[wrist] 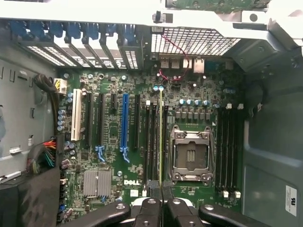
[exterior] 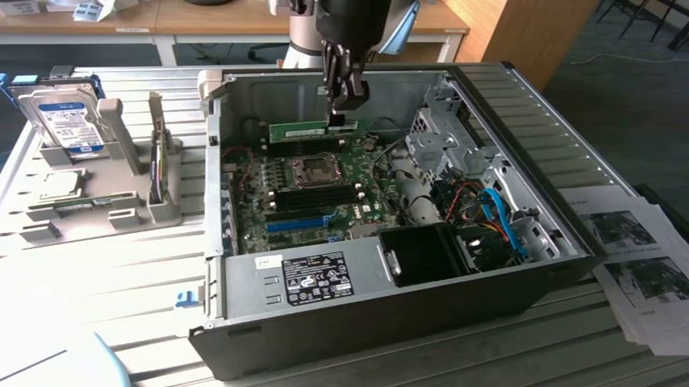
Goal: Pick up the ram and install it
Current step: 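Insert the ram into the slot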
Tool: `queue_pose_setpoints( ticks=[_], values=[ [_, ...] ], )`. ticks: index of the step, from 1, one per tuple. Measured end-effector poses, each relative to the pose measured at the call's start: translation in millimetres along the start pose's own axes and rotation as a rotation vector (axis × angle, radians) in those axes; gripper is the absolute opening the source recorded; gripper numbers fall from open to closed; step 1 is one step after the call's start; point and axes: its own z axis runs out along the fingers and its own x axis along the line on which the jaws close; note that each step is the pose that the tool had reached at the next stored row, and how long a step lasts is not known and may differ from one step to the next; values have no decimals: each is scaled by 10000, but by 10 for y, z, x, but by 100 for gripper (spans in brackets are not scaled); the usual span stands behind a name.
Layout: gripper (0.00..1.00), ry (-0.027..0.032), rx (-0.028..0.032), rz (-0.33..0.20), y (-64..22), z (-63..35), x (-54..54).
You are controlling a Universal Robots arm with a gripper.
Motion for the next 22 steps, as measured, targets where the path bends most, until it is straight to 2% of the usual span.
queue_pose_setpoints(
  ticks=[22],
  values=[
    [11,1,0,3,-8,254,4]
  ],
)
